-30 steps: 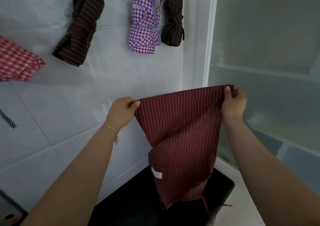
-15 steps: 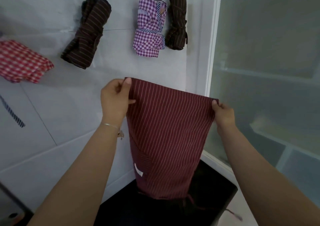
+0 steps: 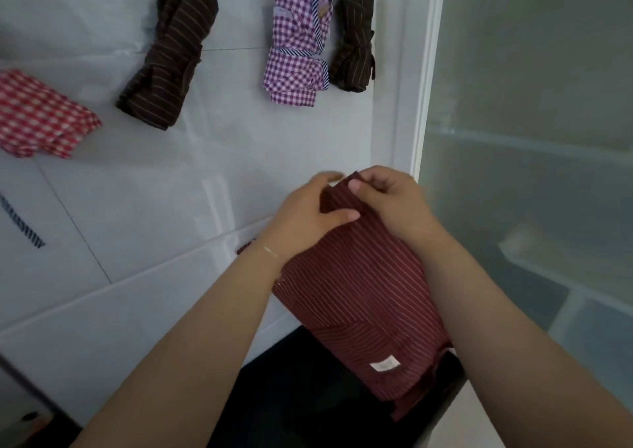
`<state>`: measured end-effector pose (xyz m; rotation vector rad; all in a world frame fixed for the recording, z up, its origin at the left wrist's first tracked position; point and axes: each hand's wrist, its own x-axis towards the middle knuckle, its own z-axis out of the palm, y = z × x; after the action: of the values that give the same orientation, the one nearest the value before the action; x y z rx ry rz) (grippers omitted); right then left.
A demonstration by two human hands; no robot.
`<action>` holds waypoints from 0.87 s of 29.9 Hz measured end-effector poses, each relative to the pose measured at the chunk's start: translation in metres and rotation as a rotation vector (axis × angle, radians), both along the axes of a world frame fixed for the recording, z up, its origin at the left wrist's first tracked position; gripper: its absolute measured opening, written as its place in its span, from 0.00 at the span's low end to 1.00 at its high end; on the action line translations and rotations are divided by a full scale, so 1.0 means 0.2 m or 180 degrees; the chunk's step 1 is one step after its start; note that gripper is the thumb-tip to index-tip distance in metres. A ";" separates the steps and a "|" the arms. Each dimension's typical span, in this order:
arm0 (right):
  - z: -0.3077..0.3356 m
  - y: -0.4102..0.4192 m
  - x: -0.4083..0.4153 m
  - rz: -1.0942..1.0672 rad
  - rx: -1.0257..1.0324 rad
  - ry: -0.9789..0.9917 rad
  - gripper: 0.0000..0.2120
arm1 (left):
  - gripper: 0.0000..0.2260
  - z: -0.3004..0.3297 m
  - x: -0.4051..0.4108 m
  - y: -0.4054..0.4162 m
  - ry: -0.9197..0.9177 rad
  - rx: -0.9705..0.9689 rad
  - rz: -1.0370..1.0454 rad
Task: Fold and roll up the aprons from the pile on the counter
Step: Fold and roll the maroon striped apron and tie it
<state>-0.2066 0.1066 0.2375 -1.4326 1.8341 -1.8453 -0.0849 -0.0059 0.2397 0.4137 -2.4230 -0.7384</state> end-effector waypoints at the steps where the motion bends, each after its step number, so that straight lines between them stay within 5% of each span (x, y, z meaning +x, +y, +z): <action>1: -0.01 0.00 0.02 0.0124 -0.0020 -0.0068 0.05 | 0.15 -0.01 -0.02 0.01 0.0041 0.0250 -0.0070; 3: -0.03 0.00 0.02 0.0140 -0.0079 -0.0101 0.03 | 0.08 -0.02 -0.03 0.01 0.0269 0.0356 0.0050; 7: -0.13 0.04 -0.04 0.0286 0.0195 -0.0165 0.11 | 0.11 -0.05 -0.03 -0.02 0.0660 0.0362 0.0423; 17: -0.42 0.02 -0.02 0.0242 0.0828 0.0190 0.10 | 0.12 -0.08 0.07 -0.13 0.1028 0.0024 0.1141; 21: -0.54 0.03 -0.04 -0.0078 0.1690 0.0451 0.21 | 0.12 -0.10 0.18 -0.17 0.1303 -0.0294 0.1530; 26: -0.68 0.13 -0.04 -0.0437 0.2879 0.0801 0.21 | 0.13 -0.18 0.33 -0.25 0.1437 -0.0385 0.1721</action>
<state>-0.2149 0.1332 0.1016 -1.2061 2.4408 -0.6540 -0.0183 -0.0567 0.2043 0.7265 -1.8027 -0.3883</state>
